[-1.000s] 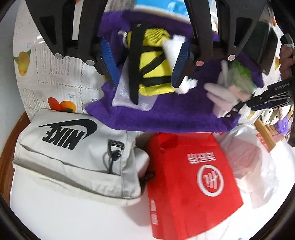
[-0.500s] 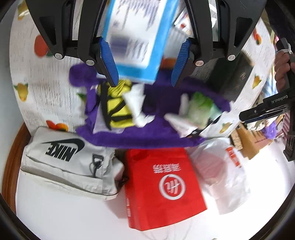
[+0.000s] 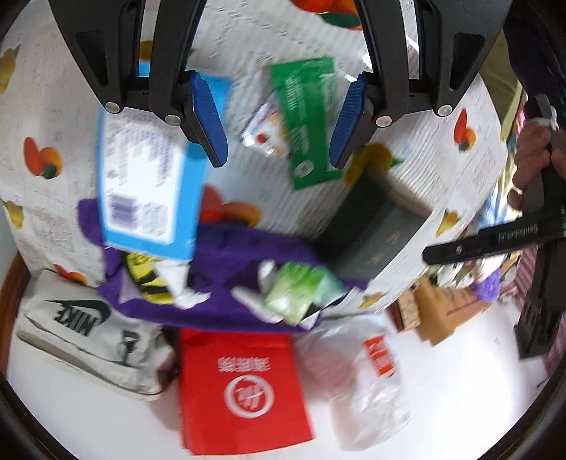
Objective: Organize soft objects
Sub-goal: 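Move the right gripper to the green strip sachet and grasp it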
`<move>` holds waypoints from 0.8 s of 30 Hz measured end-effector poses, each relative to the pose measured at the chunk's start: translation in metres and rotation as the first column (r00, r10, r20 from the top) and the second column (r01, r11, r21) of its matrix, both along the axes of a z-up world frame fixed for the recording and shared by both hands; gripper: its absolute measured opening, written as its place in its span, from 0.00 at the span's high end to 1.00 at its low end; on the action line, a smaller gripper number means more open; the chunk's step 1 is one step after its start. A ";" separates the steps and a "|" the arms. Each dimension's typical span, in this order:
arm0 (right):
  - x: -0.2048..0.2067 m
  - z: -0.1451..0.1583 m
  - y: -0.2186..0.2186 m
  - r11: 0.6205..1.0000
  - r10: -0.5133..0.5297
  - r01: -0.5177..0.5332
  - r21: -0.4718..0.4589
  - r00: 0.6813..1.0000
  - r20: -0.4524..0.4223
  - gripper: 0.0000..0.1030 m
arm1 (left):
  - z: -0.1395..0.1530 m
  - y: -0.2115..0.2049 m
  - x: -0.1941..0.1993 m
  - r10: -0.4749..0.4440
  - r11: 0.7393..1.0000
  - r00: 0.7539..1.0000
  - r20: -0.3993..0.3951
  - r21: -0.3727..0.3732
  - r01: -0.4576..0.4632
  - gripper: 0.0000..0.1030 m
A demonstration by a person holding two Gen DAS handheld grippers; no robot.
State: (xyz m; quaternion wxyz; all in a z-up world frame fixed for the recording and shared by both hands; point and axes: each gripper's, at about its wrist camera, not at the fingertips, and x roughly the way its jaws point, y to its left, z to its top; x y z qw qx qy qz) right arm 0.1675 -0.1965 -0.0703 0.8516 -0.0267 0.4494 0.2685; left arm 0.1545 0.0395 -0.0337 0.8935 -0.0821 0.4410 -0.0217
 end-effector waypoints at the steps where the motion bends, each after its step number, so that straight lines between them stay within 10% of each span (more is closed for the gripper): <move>1: -0.003 -0.004 0.005 1.000 0.013 -0.013 -0.011 1.000 -0.003 0.42 | -0.003 0.003 -0.004 0.007 1.000 1.000 -0.005 -0.006 -0.007 0.52; 18: -0.017 -0.056 0.065 0.975 0.024 -0.018 -0.223 0.999 0.025 0.43 | -0.020 0.021 -0.022 0.000 1.000 1.000 -0.009 -0.019 0.000 0.51; 24: -0.021 -0.054 0.056 0.983 -0.002 0.004 -0.182 1.000 0.014 0.65 | -0.022 0.021 -0.024 0.000 1.000 1.000 -0.010 -0.029 0.000 0.50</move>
